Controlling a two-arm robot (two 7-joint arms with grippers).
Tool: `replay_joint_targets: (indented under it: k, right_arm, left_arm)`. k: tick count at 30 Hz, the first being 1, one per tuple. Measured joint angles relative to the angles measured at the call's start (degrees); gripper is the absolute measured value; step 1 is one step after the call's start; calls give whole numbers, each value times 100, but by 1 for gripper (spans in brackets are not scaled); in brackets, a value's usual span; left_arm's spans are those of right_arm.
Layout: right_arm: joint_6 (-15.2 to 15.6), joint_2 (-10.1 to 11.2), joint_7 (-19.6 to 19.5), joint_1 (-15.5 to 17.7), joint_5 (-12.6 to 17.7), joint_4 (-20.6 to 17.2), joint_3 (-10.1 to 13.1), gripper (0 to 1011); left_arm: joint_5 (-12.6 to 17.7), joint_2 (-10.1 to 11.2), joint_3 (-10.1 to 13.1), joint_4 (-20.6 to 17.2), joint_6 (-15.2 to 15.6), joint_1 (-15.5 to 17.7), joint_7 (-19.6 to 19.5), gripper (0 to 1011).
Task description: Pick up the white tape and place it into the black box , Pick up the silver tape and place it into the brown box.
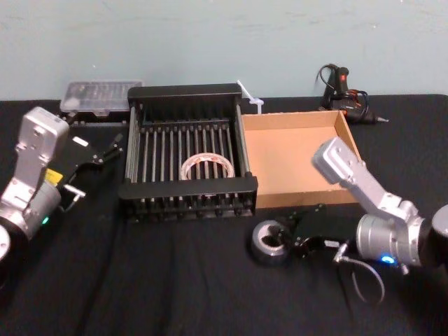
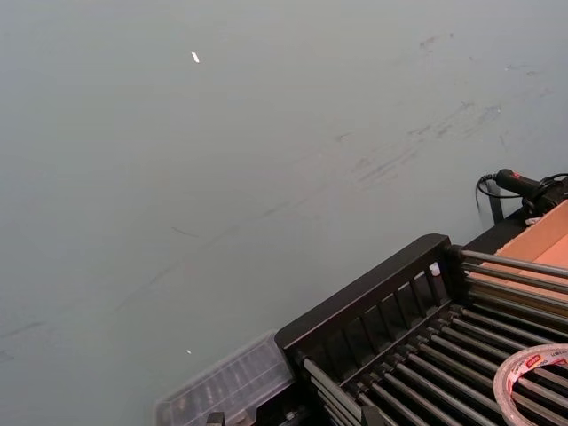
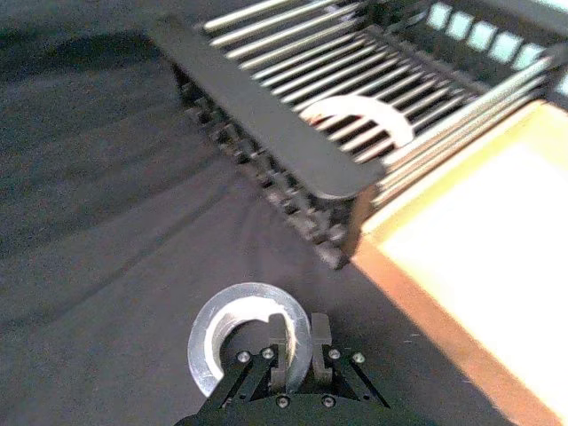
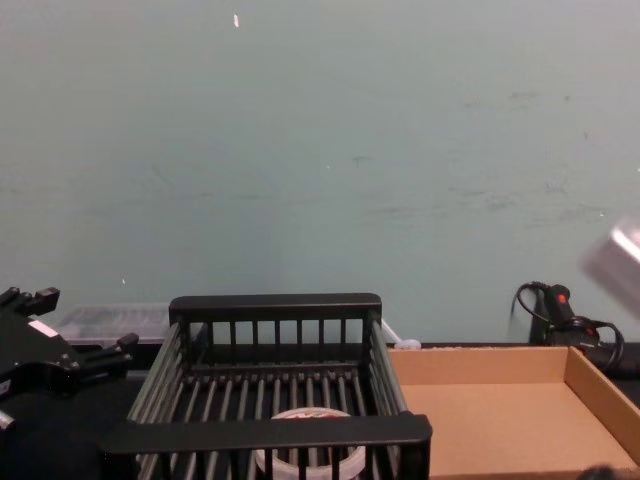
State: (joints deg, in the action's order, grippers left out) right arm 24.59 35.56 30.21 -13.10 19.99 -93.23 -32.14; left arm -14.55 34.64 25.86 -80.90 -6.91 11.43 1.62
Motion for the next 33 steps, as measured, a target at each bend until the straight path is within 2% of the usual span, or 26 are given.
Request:
replay_joint_targets:
  k: [7,11,21,30,33]
  right_arm:
    - [44,20,-314,50,83,-142,343,168]
    - [69,-57,-519,15,87,-103,508,168]
    - [144,-500,-1007,-312,-105,400,811,168]
    - [187,-874,-1269,-557,-278,816,945,168]
    - [190,-911,-1286,-578,-299,857,960,168]
  left_arm:
    - [0,0,0,0,0,0,0,1001]
    - [0,0,0,0,0,0,0,1001]
    - [0,0,0,0,0,0,0,1001]
    - [0,0,0,0,0,0,0,1001]
    - [0,0,0,0,0,0,0,1001]
